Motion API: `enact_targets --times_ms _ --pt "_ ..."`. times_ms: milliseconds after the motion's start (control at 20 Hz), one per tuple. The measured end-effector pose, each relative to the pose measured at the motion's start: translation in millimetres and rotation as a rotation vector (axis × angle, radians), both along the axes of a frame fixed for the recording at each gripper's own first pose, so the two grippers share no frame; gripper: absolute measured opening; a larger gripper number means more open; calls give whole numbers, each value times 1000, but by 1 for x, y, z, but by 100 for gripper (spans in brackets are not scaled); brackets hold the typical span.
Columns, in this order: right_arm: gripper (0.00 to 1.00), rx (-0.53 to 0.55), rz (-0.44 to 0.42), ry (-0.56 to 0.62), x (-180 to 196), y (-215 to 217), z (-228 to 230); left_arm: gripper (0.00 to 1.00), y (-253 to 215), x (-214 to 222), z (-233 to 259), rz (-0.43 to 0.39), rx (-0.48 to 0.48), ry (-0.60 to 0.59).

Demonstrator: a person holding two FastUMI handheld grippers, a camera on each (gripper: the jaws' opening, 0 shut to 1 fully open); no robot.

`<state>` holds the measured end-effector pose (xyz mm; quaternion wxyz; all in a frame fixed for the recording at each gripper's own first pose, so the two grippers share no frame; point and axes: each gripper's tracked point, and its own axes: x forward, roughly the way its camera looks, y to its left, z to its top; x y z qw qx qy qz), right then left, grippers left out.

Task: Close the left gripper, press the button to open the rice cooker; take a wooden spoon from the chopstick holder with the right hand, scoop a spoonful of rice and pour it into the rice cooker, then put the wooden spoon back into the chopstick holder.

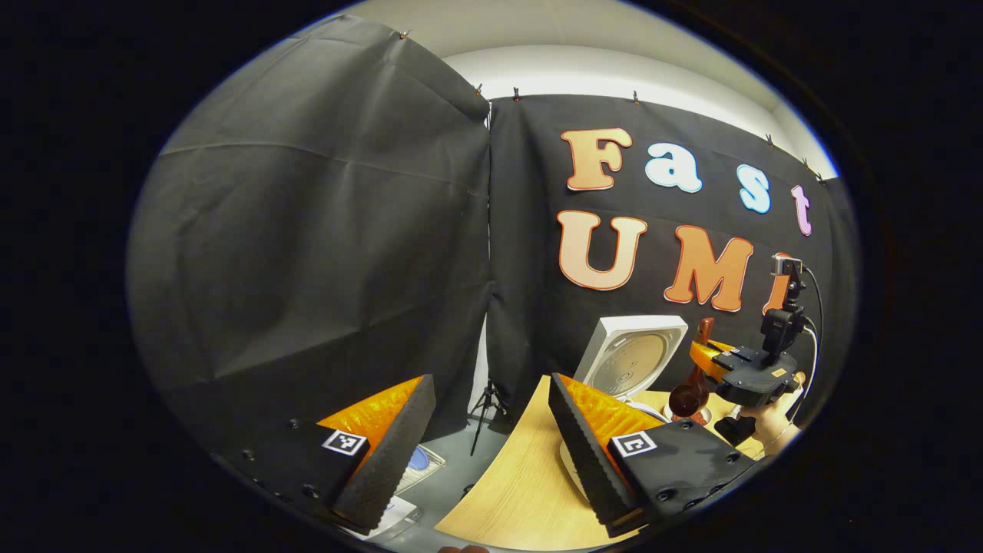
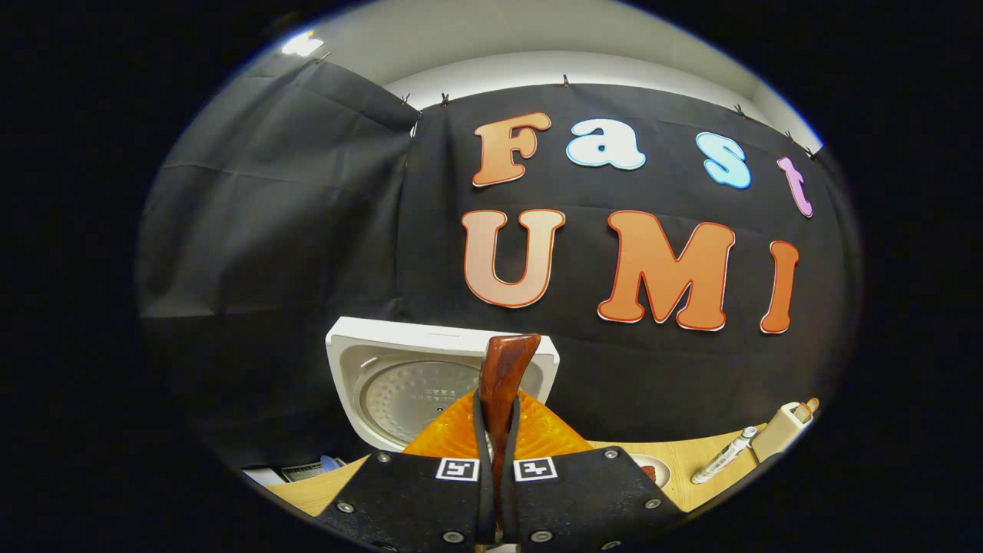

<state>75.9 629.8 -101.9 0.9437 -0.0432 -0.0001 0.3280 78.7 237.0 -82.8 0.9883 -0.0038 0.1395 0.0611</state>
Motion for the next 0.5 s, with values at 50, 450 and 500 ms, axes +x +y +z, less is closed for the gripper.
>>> enact_targets --times_ms 50,450,500 --pt "2 1 0 -1 1 -1 0 100 0 -1 0 0 1 0" --pt "2 232 -88 243 20 -42 0 100 -3 -4 9 -7 -53 -16" --pt "2 262 -93 270 20 -48 1 100 -2 -4 11 -1 -49 -21"
